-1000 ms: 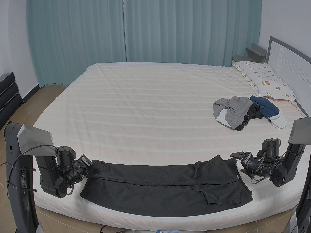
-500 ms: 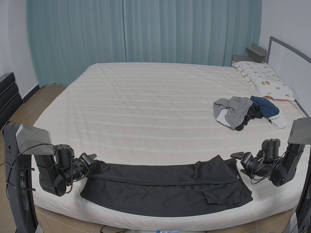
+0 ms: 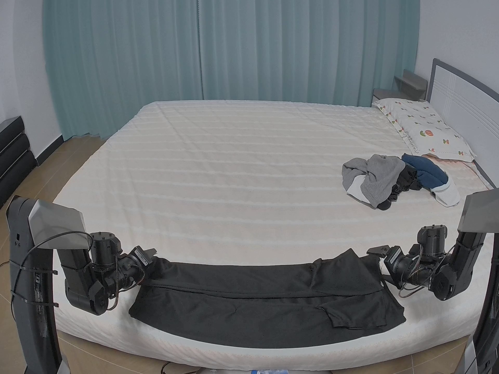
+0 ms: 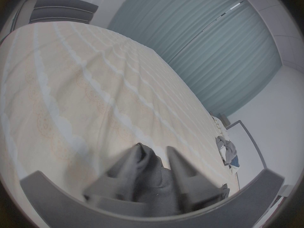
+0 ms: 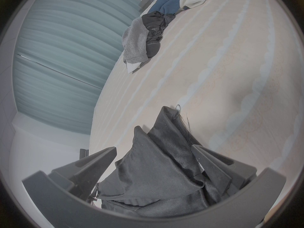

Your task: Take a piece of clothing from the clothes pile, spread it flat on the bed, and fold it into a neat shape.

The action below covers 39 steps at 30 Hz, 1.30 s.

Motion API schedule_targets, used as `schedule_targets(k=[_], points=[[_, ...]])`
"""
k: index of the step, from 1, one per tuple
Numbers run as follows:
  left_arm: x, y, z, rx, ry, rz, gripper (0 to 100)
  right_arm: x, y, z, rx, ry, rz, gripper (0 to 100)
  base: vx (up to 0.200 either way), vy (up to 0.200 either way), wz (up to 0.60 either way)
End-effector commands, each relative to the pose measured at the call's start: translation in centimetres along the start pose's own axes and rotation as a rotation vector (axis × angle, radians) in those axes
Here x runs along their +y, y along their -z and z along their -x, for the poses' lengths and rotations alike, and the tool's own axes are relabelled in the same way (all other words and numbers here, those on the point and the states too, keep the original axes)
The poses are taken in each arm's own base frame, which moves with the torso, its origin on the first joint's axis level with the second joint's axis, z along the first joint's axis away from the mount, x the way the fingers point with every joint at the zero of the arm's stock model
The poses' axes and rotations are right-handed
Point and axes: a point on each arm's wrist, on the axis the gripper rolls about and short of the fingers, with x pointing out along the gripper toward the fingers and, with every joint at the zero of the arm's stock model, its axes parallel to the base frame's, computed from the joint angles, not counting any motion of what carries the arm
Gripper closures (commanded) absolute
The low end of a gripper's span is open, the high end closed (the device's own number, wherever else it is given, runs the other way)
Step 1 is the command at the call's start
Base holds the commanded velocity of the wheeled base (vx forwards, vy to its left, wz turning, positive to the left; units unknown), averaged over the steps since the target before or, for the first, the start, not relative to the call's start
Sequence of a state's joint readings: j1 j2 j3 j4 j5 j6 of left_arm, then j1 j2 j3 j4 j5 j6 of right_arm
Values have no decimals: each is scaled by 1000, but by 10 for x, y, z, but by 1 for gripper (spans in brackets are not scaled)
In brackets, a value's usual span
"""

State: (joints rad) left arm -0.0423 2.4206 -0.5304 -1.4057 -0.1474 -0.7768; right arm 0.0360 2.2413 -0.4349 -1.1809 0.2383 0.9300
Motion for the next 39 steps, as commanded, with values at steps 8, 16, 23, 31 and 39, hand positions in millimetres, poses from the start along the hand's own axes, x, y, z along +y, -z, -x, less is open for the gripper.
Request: schedule_targets(k=[8,16,23,31,39], points=[[6,2,4,-24,-64,-51,100,-3,-14,3,-70,-37,-40,0,0,0,0],[13,-3,10,-74,-131,-26,100,-8,-21,5,-92,-28,-58,0,0,0,0],[15,-4,9,-77,-135,-23,100,-8,-23,5,-97,-32,-58,0,0,0,0],[14,-10,21,-81,-131,-10,100,-9,-26,7,-85,-43,-69,0,0,0,0],[6,-6,53,-11,-88,30,100,-13,-29,9,-89,-35,-79,0,-25,0,0]])
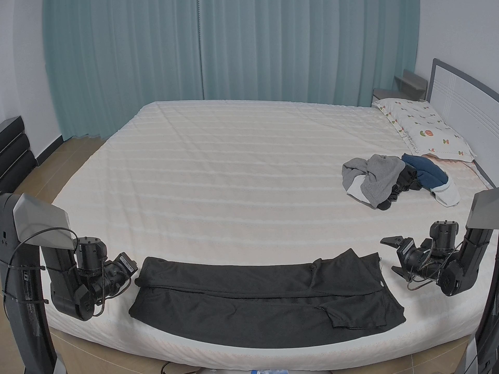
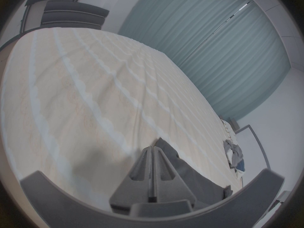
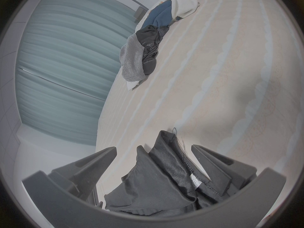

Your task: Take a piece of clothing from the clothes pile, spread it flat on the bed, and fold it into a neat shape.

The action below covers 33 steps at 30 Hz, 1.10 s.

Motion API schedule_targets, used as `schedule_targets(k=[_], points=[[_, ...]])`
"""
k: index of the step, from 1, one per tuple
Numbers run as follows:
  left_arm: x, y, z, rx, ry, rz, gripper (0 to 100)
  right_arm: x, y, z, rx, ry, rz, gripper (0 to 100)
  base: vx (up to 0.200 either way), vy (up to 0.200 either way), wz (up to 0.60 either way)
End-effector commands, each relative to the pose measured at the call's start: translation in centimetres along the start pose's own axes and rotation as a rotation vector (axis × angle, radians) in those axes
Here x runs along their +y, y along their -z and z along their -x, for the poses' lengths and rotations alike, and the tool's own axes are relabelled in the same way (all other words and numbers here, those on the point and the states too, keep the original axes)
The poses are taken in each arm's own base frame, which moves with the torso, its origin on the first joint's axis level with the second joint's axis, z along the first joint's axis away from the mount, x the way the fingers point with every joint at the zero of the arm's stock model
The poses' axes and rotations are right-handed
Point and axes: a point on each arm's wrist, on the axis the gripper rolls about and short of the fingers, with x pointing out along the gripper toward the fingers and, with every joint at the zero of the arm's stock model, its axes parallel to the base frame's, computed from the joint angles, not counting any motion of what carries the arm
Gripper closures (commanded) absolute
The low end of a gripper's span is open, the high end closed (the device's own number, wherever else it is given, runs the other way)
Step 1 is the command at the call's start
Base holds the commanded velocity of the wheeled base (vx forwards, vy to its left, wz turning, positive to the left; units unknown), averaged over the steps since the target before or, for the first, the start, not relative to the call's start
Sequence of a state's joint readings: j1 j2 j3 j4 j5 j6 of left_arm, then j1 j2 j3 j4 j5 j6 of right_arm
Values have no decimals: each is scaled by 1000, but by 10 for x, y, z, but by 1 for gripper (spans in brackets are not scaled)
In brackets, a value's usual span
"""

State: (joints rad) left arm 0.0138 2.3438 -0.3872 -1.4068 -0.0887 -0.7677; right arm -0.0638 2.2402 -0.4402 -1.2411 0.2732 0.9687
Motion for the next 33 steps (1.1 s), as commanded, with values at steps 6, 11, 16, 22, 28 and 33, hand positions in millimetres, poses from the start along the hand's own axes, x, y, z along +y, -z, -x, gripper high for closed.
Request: schedule_targets(k=[6,11,16,22,28,33], points=[[-6,3,24,49,35,-3,100,-3,-5,1,-14,3,-9,0,-167,0,0],[-8,7,24,63,38,-12,100,-6,-5,-2,-4,9,-12,0,0,0,0],[-1,18,34,113,1,-16,100,-8,-3,-4,4,16,-14,0,0,0,0],[3,22,45,160,19,-47,100,-9,-1,-5,10,22,-15,0,0,0,0],[4,25,48,144,23,-56,0,-9,-1,-5,10,22,-15,0,0,0,0],[6,30,56,163,14,-61,0,-9,-1,-5,10,22,-15,0,0,0,0]])
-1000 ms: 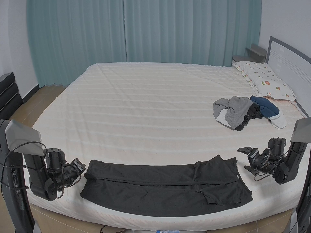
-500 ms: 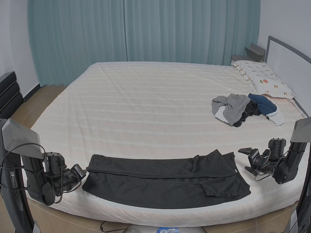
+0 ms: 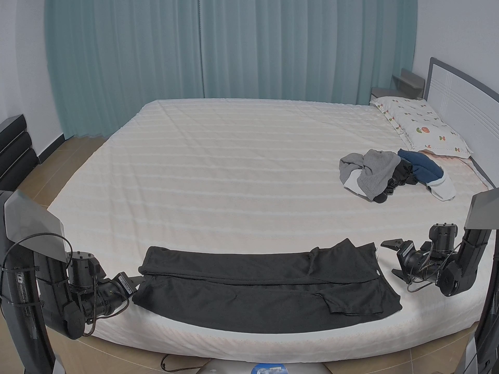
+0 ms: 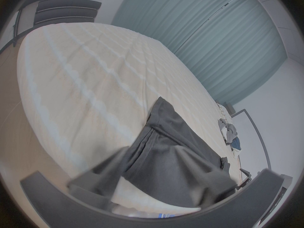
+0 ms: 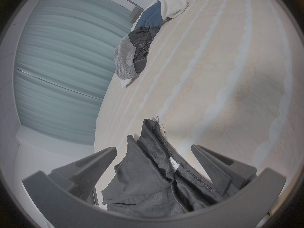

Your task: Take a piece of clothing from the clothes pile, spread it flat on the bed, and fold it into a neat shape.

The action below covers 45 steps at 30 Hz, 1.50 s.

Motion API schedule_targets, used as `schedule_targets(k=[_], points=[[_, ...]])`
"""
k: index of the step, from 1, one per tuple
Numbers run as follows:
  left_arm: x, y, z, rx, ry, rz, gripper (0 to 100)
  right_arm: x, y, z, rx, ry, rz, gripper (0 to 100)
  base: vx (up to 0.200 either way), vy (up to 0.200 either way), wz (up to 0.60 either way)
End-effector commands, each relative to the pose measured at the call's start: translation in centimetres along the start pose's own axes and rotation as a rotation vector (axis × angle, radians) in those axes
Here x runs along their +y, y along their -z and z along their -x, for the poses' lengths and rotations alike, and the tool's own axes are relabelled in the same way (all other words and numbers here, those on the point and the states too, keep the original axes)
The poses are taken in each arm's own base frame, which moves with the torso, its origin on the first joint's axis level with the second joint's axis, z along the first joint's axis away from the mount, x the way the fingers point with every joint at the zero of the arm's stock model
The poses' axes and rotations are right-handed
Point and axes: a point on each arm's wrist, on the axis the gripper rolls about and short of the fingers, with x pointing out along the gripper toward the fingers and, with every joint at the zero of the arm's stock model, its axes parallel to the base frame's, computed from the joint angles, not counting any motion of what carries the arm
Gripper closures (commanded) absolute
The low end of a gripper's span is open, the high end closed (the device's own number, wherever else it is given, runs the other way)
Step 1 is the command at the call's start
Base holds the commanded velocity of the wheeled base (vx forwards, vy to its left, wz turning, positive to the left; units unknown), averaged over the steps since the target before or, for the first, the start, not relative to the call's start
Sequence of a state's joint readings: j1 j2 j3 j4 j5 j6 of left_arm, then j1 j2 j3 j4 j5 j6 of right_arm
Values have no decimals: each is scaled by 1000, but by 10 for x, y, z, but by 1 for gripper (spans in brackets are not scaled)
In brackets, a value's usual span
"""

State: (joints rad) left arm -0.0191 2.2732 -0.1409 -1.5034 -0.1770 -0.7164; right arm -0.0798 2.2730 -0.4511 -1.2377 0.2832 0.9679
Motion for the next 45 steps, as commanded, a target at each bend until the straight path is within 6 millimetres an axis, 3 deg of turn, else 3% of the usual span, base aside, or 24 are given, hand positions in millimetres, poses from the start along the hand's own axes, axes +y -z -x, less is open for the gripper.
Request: schedule_targets(k=[1,15,16,42,43,45], points=[[2,7,5,24,-13,-2,0,0,0,0,0,2,-1,0,0,0,0],[6,23,-7,53,-67,-22,0,-1,0,-1,1,3,-1,0,0,0,0],[7,25,-9,55,-83,-25,100,-1,0,-1,0,2,-1,0,0,0,0],[18,37,7,58,-231,-180,100,-1,0,-2,-1,2,-1,0,0,0,0],[19,37,7,59,-232,-180,0,-1,0,-2,-1,2,-1,0,0,0,0],[18,36,7,55,-229,-180,0,-1,0,-2,-1,2,-1,0,0,0,0]])
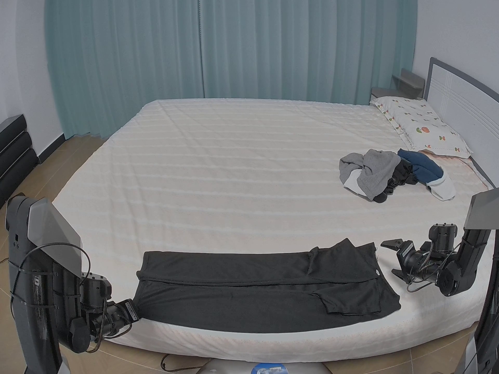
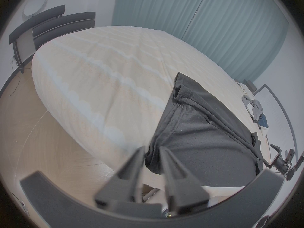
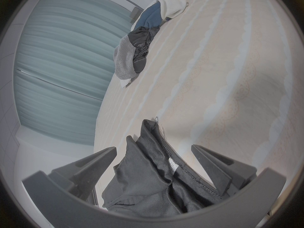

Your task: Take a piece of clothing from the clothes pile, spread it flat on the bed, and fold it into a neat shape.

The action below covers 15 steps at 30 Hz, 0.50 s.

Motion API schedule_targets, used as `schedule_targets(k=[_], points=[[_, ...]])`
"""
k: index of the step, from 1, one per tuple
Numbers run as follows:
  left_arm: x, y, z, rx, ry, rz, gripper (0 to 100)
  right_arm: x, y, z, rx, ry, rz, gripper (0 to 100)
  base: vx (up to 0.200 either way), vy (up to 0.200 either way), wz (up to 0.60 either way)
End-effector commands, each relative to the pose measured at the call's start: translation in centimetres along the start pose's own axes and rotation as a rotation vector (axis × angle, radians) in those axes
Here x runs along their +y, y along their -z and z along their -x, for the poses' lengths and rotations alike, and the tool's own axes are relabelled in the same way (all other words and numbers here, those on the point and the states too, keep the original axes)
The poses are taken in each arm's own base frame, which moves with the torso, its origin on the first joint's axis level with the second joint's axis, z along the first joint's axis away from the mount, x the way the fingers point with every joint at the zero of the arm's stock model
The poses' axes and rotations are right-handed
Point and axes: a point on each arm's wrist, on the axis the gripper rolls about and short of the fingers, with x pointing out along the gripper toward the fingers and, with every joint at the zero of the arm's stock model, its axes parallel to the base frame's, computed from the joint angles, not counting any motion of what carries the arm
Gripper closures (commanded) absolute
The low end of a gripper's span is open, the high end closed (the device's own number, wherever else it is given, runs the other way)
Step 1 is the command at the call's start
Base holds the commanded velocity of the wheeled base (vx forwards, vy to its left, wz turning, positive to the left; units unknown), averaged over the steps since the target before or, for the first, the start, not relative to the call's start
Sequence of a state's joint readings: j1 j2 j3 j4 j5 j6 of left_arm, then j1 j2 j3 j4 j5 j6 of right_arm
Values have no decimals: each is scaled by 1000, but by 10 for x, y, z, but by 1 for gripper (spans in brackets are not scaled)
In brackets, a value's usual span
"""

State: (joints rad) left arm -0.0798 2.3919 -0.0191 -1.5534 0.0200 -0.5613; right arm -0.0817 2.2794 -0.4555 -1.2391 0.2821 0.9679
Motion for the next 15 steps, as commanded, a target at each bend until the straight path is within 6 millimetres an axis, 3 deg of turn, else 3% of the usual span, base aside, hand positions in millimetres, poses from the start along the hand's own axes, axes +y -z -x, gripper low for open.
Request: schedule_targets(k=[1,10,15], points=[[-1,-1,0,-12,8,0,0,0,0,0,2,0,0,0,0,0,0],[-9,-22,17,-116,80,18,0,0,0,0,1,0,-3,0,0,0,0],[-19,-40,26,-179,203,23,0,0,2,0,6,1,-1,0,0,0,0]])
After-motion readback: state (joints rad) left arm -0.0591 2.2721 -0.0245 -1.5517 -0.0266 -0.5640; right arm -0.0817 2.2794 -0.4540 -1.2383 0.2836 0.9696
